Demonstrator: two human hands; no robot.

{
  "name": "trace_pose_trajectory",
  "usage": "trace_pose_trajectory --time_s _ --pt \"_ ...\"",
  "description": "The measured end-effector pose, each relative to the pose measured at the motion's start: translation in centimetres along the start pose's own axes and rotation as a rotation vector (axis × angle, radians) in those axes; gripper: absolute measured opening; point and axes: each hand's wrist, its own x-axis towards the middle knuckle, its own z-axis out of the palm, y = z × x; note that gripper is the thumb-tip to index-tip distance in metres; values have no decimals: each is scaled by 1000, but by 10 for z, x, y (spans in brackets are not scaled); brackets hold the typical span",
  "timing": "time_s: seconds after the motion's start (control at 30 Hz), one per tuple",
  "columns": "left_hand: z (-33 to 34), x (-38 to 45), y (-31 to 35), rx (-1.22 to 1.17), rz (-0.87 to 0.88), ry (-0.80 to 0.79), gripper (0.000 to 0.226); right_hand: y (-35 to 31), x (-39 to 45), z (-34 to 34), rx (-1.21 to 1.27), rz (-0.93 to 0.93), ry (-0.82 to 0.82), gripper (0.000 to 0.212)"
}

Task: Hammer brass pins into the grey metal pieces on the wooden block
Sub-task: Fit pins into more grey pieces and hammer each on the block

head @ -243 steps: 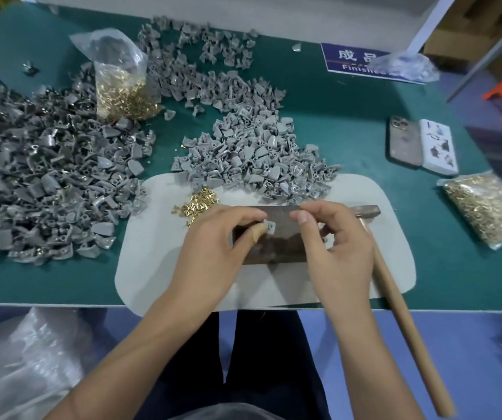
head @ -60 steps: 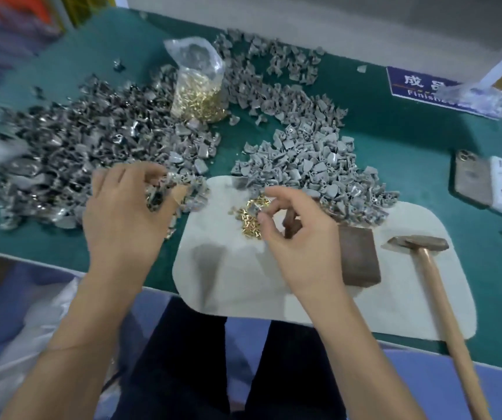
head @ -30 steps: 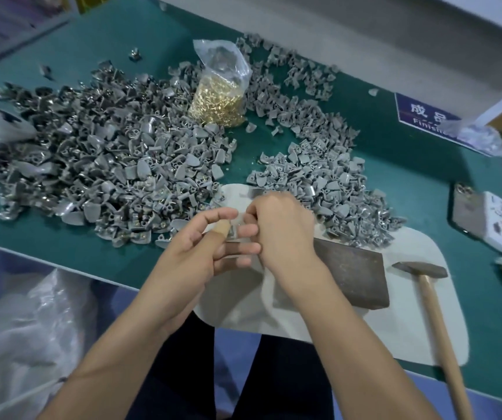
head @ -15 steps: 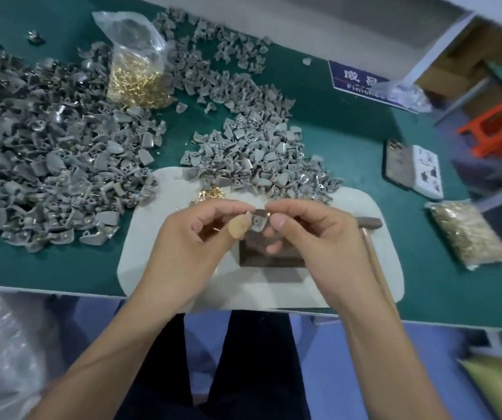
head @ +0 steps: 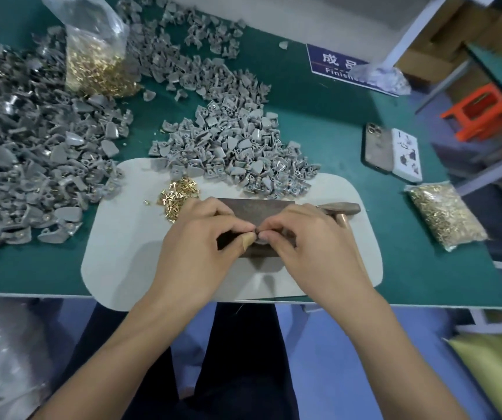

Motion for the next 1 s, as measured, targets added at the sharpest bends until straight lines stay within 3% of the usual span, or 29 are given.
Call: trace_pose_trajectory --time_s 0.17,0.37,0.87,1.0 --pt "-4 0 3 38 -24 6 11 0 10 -4 24 -69 6 9" --pt "-6 1 3 75 -57 -13 8 7 11 -4 381 99 -52 8" --pt "-6 0 2 87 -64 -8 8 -13 5 3 -183 -203 -82 11" --pt "-6 0 2 72 -71 -21 9 0 7 6 102 -144 1 10"
